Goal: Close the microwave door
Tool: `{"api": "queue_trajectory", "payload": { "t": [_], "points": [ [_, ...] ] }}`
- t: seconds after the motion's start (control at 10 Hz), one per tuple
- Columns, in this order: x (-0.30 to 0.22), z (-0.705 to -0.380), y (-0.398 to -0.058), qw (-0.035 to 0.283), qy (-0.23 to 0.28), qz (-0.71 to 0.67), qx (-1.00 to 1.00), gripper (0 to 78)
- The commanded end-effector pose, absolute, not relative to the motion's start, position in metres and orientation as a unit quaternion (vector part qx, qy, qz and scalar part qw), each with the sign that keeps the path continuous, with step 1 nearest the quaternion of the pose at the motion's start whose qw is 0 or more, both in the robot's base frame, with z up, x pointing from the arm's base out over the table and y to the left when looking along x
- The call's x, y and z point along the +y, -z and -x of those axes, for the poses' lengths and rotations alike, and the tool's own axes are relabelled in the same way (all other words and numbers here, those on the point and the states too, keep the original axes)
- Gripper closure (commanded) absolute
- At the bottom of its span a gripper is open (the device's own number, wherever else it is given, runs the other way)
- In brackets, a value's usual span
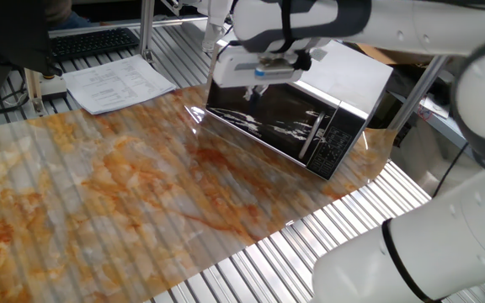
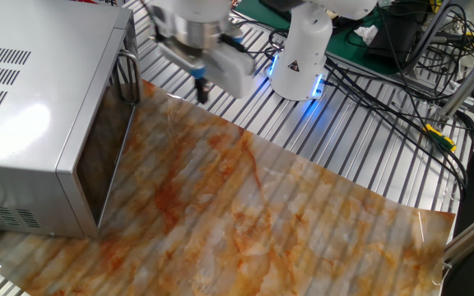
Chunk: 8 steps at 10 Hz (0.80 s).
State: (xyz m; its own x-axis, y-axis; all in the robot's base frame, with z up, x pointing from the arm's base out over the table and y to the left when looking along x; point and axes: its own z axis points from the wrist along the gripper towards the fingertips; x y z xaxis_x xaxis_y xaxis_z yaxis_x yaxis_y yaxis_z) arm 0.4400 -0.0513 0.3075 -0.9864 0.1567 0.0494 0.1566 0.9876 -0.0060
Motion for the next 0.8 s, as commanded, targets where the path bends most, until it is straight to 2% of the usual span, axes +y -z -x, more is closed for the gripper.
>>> {"api": "queue_trajectory", "payload": {
  "t": [0.1, 0.4, 0.8],
  "points": [
    [-0.0412, -0.4327, -0.3107, 0.018, 0.005, 0.061, -0.998, 77.6],
    [-0.0409, -0.4341, -0.3112, 0.009, 0.038, 0.053, -0.998, 77.6],
    [-0.0409, -0.4343, -0.3116, 0.005, 0.036, 0.06, -0.998, 77.6]
  ]
}}
